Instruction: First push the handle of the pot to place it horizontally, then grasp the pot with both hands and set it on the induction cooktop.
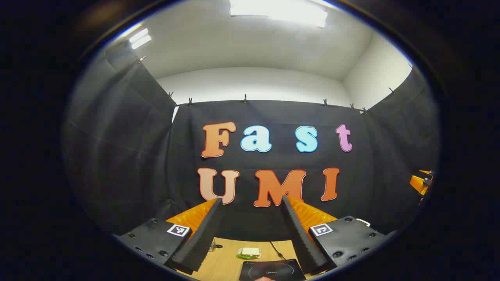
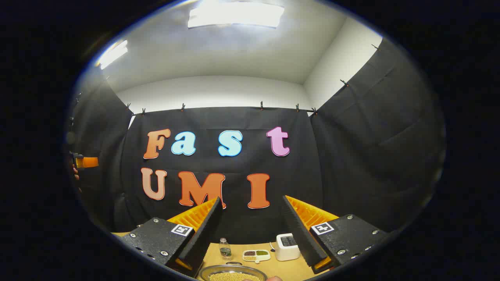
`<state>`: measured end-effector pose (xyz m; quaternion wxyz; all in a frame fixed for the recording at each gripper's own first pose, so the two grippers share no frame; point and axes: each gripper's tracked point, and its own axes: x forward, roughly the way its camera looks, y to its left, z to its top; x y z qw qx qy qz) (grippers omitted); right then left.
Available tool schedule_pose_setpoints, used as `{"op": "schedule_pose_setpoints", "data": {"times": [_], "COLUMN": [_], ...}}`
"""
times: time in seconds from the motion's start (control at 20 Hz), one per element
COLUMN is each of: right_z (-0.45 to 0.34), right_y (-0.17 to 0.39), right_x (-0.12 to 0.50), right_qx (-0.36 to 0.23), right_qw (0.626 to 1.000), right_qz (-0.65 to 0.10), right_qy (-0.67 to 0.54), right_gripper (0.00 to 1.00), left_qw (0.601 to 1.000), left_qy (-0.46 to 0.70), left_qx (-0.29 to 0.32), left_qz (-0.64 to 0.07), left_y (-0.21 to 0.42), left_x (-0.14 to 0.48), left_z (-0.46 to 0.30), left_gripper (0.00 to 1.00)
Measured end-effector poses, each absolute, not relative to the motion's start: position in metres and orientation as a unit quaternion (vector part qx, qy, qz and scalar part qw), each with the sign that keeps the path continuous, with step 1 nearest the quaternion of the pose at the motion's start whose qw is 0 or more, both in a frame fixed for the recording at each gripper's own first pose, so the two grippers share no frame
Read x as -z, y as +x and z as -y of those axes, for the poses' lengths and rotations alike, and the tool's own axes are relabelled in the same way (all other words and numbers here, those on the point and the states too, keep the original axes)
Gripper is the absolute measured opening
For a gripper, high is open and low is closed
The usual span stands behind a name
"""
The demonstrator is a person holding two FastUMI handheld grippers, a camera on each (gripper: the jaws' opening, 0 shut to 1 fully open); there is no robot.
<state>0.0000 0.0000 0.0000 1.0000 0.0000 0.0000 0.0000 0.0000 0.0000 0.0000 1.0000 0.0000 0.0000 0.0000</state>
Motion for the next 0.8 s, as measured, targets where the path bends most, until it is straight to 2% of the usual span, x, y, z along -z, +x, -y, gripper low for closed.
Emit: {"op": "schedule_pose_setpoints", "data": {"times": [0.2, 0.25, 0.3, 0.8], "right_z": [-0.002, -0.004, -0.005, 0.000], "right_y": [0.007, 0.007, 0.007, 0.014], "right_x": [0.014, 0.018, 0.021, 0.020], "right_qx": [-0.003, -0.007, -0.011, -0.012], "right_qw": [0.999, 0.999, 0.999, 0.999], "right_qz": [-0.029, -0.037, -0.040, -0.014], "right_qy": [0.022, 0.026, 0.031, 0.027], "right_gripper": [0.95, 0.99, 0.95, 0.94], "left_qw": [1.000, 1.000, 1.000, 0.999], "left_qy": [-0.003, -0.003, -0.007, -0.027], "left_qx": [0.001, -0.002, -0.005, -0.006], "left_qz": [0.005, 0.011, 0.021, 0.039], "left_y": [0.008, 0.009, 0.012, 0.024], "left_x": [0.000, -0.002, -0.005, 0.001], "left_z": [0.001, -0.003, -0.004, 0.001], "left_gripper": [0.96, 0.96, 0.96, 0.96]}}
